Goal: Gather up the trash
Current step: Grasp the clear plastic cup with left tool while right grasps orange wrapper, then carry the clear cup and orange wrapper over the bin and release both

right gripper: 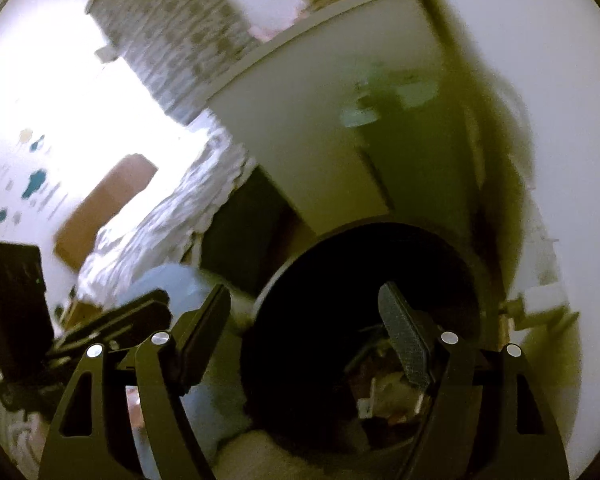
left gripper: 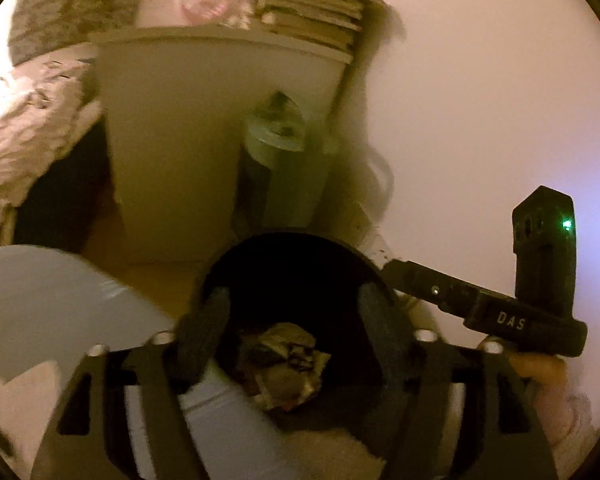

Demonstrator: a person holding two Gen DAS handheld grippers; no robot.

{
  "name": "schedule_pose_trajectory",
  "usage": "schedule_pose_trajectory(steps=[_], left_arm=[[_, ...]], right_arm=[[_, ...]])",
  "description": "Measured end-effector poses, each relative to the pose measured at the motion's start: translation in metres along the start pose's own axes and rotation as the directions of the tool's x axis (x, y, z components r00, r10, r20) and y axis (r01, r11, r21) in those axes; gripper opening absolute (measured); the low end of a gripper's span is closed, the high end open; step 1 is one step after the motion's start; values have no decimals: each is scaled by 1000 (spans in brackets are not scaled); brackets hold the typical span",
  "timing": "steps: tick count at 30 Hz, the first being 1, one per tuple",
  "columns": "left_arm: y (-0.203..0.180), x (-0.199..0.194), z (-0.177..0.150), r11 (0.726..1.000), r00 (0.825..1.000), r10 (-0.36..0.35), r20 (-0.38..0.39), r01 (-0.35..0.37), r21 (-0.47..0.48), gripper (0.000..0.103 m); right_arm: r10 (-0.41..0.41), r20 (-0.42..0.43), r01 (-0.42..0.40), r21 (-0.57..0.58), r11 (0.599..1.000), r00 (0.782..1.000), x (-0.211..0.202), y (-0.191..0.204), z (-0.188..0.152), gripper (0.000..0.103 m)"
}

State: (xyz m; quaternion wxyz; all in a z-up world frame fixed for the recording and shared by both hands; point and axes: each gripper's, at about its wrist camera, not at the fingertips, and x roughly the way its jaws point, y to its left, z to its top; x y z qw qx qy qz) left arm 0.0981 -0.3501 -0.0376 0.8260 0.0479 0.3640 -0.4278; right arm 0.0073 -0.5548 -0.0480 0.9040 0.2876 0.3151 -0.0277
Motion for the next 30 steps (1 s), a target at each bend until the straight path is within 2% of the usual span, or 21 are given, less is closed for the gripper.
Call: schedule_pose_trajectory(steps=[3, 6, 9, 10, 12, 14, 16, 18, 19, 20, 22, 23, 25, 27, 29, 30], left_arm=[[22, -31, -17, 996, 996, 92, 17, -91, -14, 78], [54, -56, -39, 980, 981, 193, 2, -193, -44, 78], [105, -84, -66, 945, 954, 300, -27, -301, -128, 78], [118, -90, -73, 934, 944, 326, -39, -329, -141, 78], [147, -99, -89, 905, 918, 388, -89, -397, -155, 78], [168, -102, -99, 892, 905, 407, -123, -423, -159, 77], [183, -105, -110, 886, 896, 419, -146, -438, -150, 77], [193, -101, -116, 886, 892, 417, -174, -441, -140, 64], [196, -98, -118, 888, 892, 412, -186, -439, -138, 61], [200, -94, -120, 889, 892, 406, -198, -436, -141, 53], [201, -94, -121, 889, 890, 420, -178, -443, -117, 49], [201, -95, -122, 888, 888, 425, -177, -447, -106, 45], [199, -93, -121, 886, 883, 437, -171, -455, -88, 41], [201, -94, -122, 888, 887, 431, -165, -449, -97, 41], [202, -96, -123, 891, 894, 419, -158, -438, -117, 41], [202, -98, -122, 899, 907, 393, -149, -413, -145, 41]], right_arm=[[57, -70, -64, -101, 993, 996, 6, 32, -6, 76], [110, -156, -143, -223, 964, 982, 13, 76, -18, 76], [161, -244, -235, -315, 920, 956, 22, 119, -35, 76], [179, -295, -279, -347, 895, 939, 28, 138, -45, 76], [181, -355, -321, -388, 864, 917, 37, 161, -57, 76], [157, -432, -361, -445, 819, 888, 50, 189, -76, 76], [119, -473, -374, -493, 785, 873, 61, 209, -91, 78], [59, -500, -369, -549, 750, 864, 75, 226, -108, 82], [37, -507, -364, -564, 741, 861, 80, 228, -112, 82], [3, -513, -351, -581, 734, 858, 87, 232, -117, 82], [-47, -512, -327, -614, 719, 858, 98, 235, -123, 82], [-65, -510, -320, -628, 709, 857, 102, 237, -126, 81], [-104, -515, -308, -649, 696, 851, 109, 242, -131, 60], [-111, -511, -303, -655, 692, 852, 112, 244, -136, 51], [-92, -516, -310, -637, 705, 851, 112, 242, -135, 50], [-75, -515, -314, -624, 715, 854, 109, 241, -133, 48]])
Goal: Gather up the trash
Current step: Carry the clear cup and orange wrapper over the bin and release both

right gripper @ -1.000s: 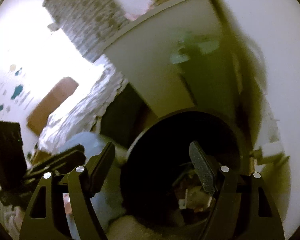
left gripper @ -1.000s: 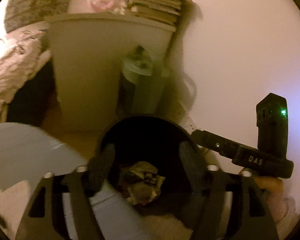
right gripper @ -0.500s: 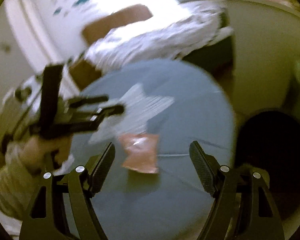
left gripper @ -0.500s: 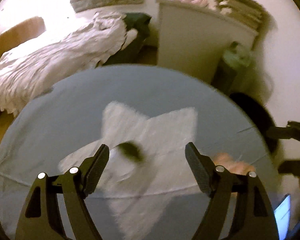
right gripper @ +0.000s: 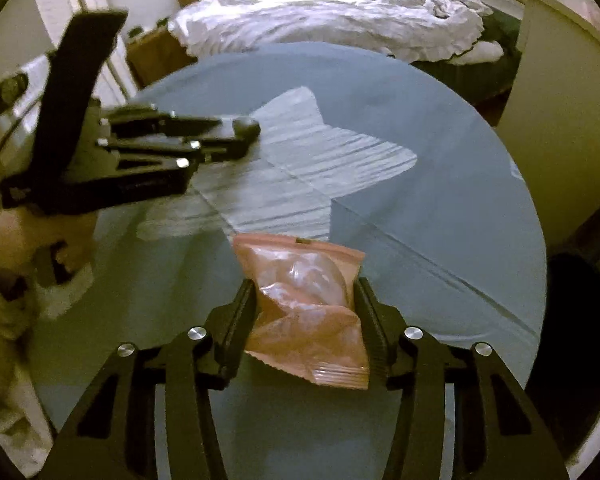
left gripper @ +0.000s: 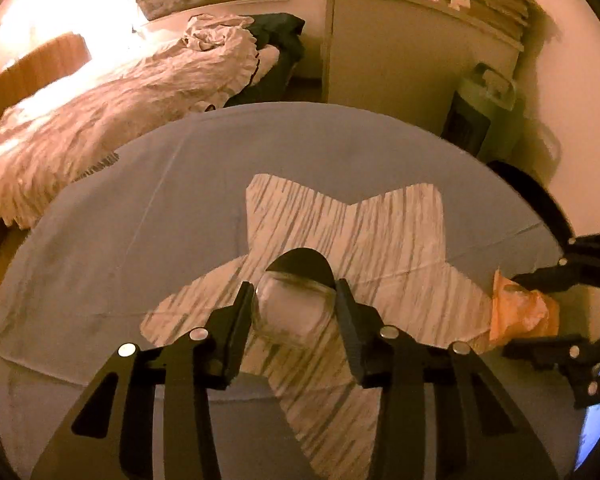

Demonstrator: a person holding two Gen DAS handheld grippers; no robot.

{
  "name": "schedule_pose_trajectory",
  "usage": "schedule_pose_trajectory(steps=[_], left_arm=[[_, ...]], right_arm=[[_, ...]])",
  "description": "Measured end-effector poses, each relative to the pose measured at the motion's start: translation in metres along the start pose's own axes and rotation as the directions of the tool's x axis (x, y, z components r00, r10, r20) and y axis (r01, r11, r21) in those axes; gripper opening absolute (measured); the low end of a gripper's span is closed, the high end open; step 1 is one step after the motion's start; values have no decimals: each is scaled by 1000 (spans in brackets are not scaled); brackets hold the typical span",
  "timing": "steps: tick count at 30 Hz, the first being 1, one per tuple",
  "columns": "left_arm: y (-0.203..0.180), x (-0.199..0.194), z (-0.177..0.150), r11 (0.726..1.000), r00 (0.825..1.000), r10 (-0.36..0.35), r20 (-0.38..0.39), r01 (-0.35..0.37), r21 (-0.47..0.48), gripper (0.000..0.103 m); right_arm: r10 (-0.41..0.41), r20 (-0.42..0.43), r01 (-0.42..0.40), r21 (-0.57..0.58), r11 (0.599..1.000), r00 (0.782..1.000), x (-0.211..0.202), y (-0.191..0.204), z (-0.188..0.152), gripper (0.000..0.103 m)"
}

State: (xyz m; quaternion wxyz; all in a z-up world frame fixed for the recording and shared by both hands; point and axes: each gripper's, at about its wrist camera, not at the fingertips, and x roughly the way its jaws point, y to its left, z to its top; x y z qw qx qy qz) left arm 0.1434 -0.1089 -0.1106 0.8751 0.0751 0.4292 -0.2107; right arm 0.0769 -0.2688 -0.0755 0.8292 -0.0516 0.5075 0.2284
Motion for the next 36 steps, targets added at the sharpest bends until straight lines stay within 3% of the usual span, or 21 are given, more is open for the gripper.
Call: schedule_pose_trajectory(steps=[3, 6, 9, 12, 13, 17, 21, 27, 36], left_arm=[[-7, -15, 4, 998, 998, -57, 41, 58, -24, 41], [-25, -28, 15, 994, 991, -103, 83, 105, -18, 41], [-60, -43, 36, 986, 976, -169, 139, 168, 23, 41], [-98, -52, 56, 971, 955, -237, 181, 228, 73, 41], [-107, -53, 61, 966, 949, -255, 187, 243, 84, 41], [-161, -50, 86, 936, 919, -343, 195, 316, 154, 41], [-211, -31, 103, 906, 900, -404, 162, 370, 205, 41], [-257, -2, 115, 878, 889, -447, 95, 416, 237, 41], [-280, 26, 112, 860, 890, -456, 21, 435, 266, 41]], right_arm=[[39, 80, -45, 76, 996, 996, -20, -13, -1, 48], [49, 213, -86, 170, 982, 976, -54, -38, -5, 48], [-10, 358, -96, 279, 956, 934, -97, -70, -18, 48], [-141, 467, -58, 386, 920, 873, -142, -103, -40, 48], [-196, 500, -49, 435, 899, 843, -160, -117, -53, 48], [-332, 540, -14, 538, 843, 773, -201, -151, -89, 48], [-402, 541, -11, 606, 795, 739, -220, -183, -115, 48], [-407, 535, -41, 640, 768, 740, -215, -219, -132, 48], [-404, 496, -55, 680, 731, 768, -194, -240, -139, 49]])
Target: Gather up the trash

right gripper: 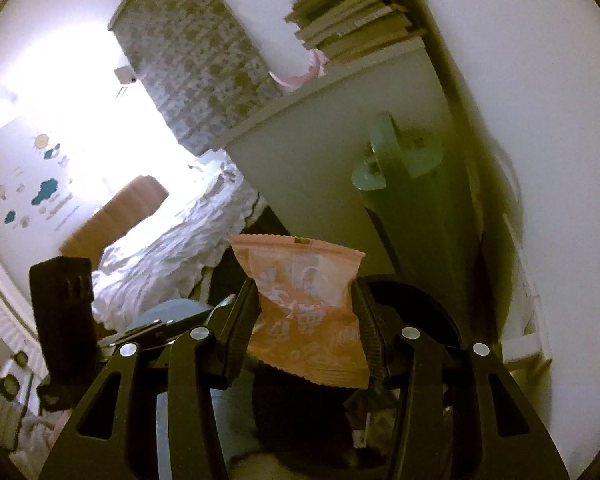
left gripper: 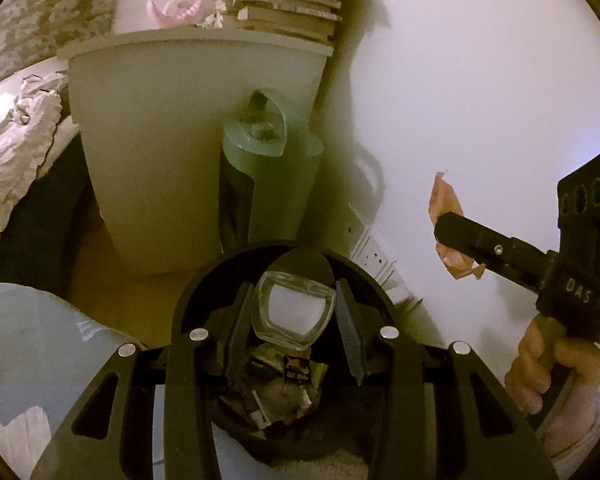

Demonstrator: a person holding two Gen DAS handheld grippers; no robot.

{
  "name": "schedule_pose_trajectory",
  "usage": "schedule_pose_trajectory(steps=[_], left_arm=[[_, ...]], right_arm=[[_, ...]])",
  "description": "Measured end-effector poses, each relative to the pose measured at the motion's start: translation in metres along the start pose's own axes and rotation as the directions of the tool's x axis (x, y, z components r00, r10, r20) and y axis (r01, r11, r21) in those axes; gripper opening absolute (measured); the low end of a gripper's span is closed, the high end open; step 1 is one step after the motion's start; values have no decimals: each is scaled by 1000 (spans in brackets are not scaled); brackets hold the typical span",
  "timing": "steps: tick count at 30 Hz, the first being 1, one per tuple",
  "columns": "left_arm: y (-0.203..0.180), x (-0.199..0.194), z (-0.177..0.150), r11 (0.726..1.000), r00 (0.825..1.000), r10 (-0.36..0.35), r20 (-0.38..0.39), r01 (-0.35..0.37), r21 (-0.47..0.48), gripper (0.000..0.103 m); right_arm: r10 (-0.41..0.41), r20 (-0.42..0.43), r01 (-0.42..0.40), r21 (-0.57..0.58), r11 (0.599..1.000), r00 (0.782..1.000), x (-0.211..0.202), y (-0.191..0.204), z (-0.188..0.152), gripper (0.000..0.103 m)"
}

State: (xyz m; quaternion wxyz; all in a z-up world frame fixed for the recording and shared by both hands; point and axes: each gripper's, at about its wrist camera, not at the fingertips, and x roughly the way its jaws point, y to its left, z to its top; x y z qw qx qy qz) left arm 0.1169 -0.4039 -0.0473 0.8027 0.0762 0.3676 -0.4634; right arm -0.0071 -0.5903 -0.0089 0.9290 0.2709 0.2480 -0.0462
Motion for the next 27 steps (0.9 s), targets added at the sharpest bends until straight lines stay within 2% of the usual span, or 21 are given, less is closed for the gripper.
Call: schedule_pose_trajectory(steps=[3, 5, 7, 8, 9, 14, 17, 22, 24, 27], left_arm=[[1, 9, 1, 1000, 1000, 6, -19, -6, 0, 42], [0, 12, 2, 1000, 999, 11, -30, -11, -1, 43], [-1, 12, 4, 1000, 999, 12, -33, -12, -1, 61], [-3, 10, 5, 1000, 1000, 18, -21, -18, 3, 77], [-5, 7, 5, 1000, 1000, 22, -8, -22, 9, 85], [-14, -12, 7, 999, 999, 36, 14, -36, 32, 91], [-16, -34, 5, 995, 995, 95, 36, -96, 28, 98], [-7, -75, -2, 973, 973, 228, 41, -226, -46, 98], [0, -92, -8, 954, 956, 290, 38, -286, -86, 98], [16, -131, -26, 911, 920, 389, 44, -378, -163, 98]], right_arm=[[-12, -9, 12, 13, 1000, 1000, 5, -4, -1, 51], [-12, -14, 12, 25, 1000, 1000, 7, -7, -1, 63], [-14, -12, 15, 38, 999, 1000, 7, -9, -2, 75], [-13, -7, 13, 42, 999, 1000, 6, -10, -3, 75], [-13, -7, 13, 42, 999, 1000, 5, -10, -4, 75], [-12, -16, 13, 37, 999, 1000, 3, -7, -7, 77], [0, -14, 1, 24, 1000, 1000, -1, 1, -8, 78], [40, -34, -40, 0, 999, 999, -5, 28, -12, 85], [64, -62, -65, -28, 997, 996, -5, 46, -14, 85], [90, -91, -97, -70, 993, 992, -6, 74, -17, 85]])
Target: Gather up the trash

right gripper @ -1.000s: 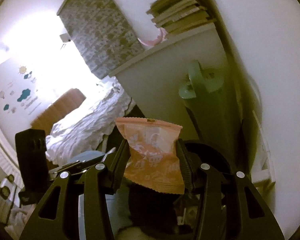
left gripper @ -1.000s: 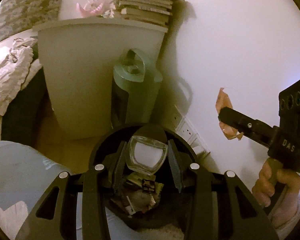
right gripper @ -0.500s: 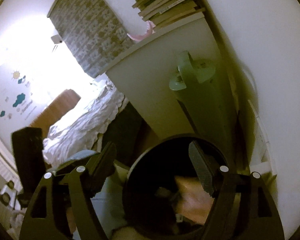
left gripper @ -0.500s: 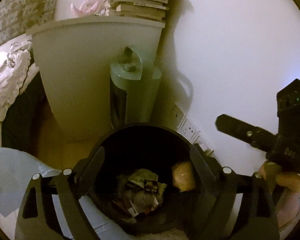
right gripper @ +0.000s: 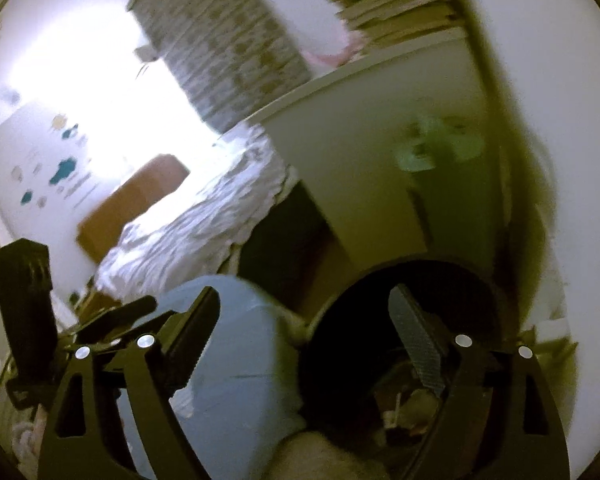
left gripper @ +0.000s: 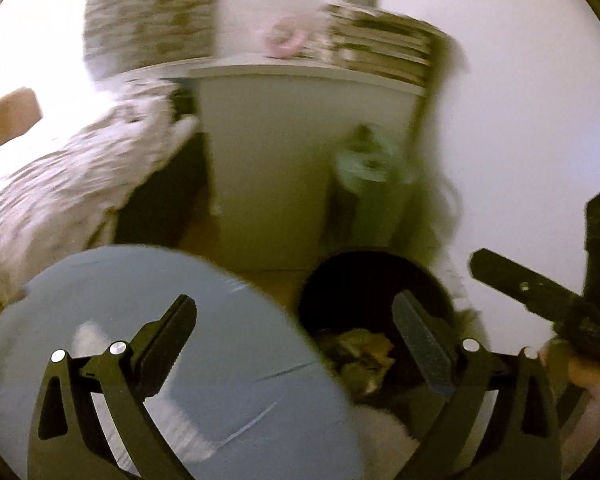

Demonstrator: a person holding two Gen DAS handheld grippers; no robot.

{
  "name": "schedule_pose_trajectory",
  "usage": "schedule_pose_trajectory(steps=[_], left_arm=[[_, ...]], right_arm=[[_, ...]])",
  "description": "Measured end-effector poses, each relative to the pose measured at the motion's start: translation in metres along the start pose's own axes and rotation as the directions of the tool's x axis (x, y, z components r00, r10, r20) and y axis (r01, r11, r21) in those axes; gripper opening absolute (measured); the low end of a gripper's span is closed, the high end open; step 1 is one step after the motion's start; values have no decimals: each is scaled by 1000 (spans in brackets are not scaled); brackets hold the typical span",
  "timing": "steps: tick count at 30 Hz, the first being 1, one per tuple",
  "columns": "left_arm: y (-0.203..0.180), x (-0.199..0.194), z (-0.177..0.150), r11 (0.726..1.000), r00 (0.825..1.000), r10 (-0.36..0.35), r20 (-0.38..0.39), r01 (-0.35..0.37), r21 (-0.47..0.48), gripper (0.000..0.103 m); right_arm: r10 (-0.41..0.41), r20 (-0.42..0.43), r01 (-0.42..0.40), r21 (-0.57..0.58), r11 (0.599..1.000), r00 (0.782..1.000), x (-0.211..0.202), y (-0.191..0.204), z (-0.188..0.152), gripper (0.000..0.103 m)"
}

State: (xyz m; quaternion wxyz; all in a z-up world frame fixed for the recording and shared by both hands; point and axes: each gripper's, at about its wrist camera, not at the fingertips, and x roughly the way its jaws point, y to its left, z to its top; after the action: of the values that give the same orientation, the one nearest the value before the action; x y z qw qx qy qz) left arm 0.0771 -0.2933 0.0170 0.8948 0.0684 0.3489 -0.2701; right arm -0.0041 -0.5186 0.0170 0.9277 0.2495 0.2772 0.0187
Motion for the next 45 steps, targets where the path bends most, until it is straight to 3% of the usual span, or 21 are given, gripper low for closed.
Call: schedule_pose_trajectory(steps=[5, 9, 12, 18, 21, 25, 34, 45], left_arm=[[51, -45, -23, 986, 991, 133, 32, -128, -111, 98], [83, -88, -48, 954, 961, 268, 75, -254, -160, 98], [104, -115, -66, 930, 941, 329, 80, -309, -198, 98], [136, -157, -101, 882, 909, 407, 85, -367, -295, 98], [144, -166, -118, 865, 901, 428, 74, -385, -322, 98], [152, -164, -136, 849, 902, 430, 23, -396, -351, 98], [159, -177, -149, 818, 885, 465, 3, -428, -385, 98], [149, -171, -148, 819, 882, 472, -10, -442, -366, 98]], right_arm=[[66, -55, -72, -108, 992, 996, 2, 69, -11, 91], [107, -114, -128, -202, 971, 988, 4, 130, -28, 96], [165, -160, -202, -247, 948, 973, 6, 175, -47, 98], [178, -199, -239, -352, 905, 964, -1, 234, -69, 98], [156, -174, -216, -421, 881, 972, -14, 249, -70, 98], [142, -138, -190, -457, 869, 980, -26, 250, -63, 98], [191, -139, -234, -458, 858, 972, -29, 254, -62, 98], [223, -98, -242, -483, 842, 970, -37, 251, -54, 98]])
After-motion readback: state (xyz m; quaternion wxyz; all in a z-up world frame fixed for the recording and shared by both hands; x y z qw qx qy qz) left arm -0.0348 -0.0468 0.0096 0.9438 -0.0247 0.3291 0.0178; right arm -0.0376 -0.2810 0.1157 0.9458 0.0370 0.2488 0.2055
